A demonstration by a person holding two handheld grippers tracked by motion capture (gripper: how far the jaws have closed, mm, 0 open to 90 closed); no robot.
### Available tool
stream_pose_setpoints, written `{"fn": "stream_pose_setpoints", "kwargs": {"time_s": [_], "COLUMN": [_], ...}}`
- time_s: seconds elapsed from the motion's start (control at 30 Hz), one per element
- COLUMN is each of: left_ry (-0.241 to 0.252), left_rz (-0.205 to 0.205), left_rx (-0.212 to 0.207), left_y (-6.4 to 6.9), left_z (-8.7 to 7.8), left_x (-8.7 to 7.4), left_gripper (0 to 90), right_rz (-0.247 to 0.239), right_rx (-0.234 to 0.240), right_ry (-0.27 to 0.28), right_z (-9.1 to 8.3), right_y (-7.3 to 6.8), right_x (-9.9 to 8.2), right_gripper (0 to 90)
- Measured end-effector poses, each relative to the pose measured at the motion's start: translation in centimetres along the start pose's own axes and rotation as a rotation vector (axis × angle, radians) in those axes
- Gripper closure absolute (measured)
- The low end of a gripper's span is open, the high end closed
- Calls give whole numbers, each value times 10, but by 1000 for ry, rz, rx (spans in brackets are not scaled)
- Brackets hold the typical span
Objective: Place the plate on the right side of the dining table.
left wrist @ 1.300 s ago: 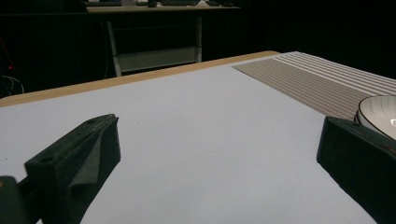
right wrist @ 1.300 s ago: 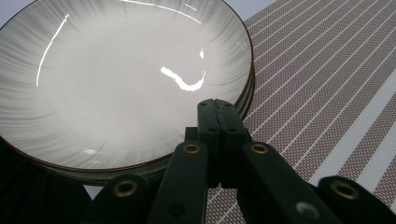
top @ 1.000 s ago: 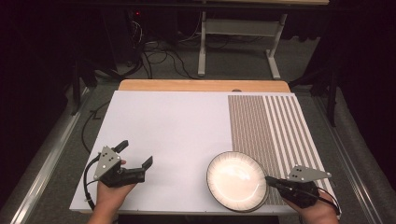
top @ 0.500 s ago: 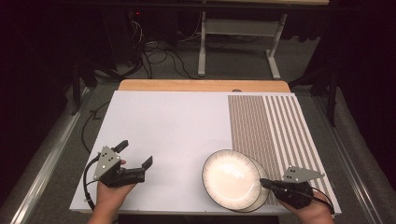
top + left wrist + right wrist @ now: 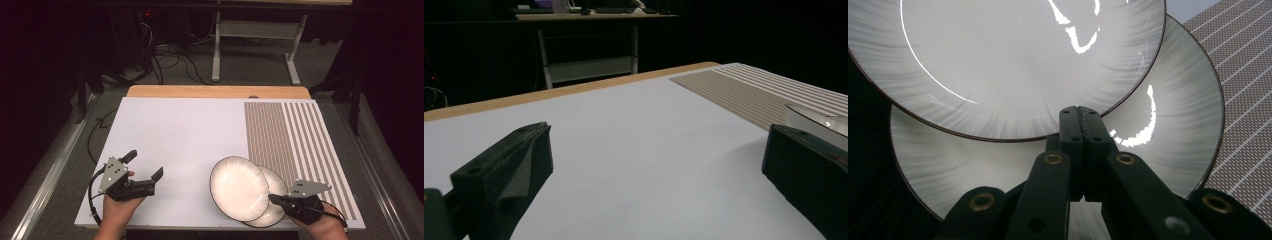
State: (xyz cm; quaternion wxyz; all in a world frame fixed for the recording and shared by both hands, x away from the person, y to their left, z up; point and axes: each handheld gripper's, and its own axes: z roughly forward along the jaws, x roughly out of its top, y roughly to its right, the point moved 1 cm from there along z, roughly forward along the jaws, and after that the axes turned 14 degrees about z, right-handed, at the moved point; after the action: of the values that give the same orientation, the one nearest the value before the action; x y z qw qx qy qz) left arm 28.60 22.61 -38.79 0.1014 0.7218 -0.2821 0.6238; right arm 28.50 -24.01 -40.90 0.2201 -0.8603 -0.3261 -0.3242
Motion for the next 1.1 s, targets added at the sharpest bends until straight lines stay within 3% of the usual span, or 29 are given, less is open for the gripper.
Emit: {"fn": "stream_pose_setpoints", "kwargs": {"time_s": [0.17,0.3,0.33,0.4,0.47,0.57,0.6,0.7,0.8,0.9,0.93,0.97,1.1], "left_ry": [4,-6,-9,-13,-24,-36,-43,-50,-71,-93,-93,-114,-146], "left_rz": [-4,17,20,22,23,35,29,20,23,-2,-2,-4,7], "left_rx": [-43,-87,-120,-133,-173,-193,-219,-241,-271,-331,-331,-354,-380], "left_y": [10,24,33,36,48,55,62,67,77,92,92,101,113], "left_z": [4,11,16,18,25,29,33,36,42,54,54,62,74], "left_x": [6,12,15,17,21,24,28,31,36,40,40,42,44], "left_gripper": [8,8,8,8,8,7,8,8,8,8,8,8,8], "right_rz": [1,1,2,5,6,6,5,2,-2,-3,-3,-3,-4], "right_rx": [-2,-2,-2,-2,-1,-1,-1,-6,-9,-6,-6,-7,-9], "right_ry": [-2,0,1,1,2,6,7,5,6,10,10,10,7], "right_z": [1,1,2,2,2,2,2,2,2,2,2,2,2], "right_y": [-1,0,0,0,0,0,0,0,-1,-1,-1,-1,0], "right_x": [0,0,0,0,0,0,0,0,0,0,0,0,1], "right_gripper": [900,900,900,900,900,900,900,900,900,900,900,900,900]}}
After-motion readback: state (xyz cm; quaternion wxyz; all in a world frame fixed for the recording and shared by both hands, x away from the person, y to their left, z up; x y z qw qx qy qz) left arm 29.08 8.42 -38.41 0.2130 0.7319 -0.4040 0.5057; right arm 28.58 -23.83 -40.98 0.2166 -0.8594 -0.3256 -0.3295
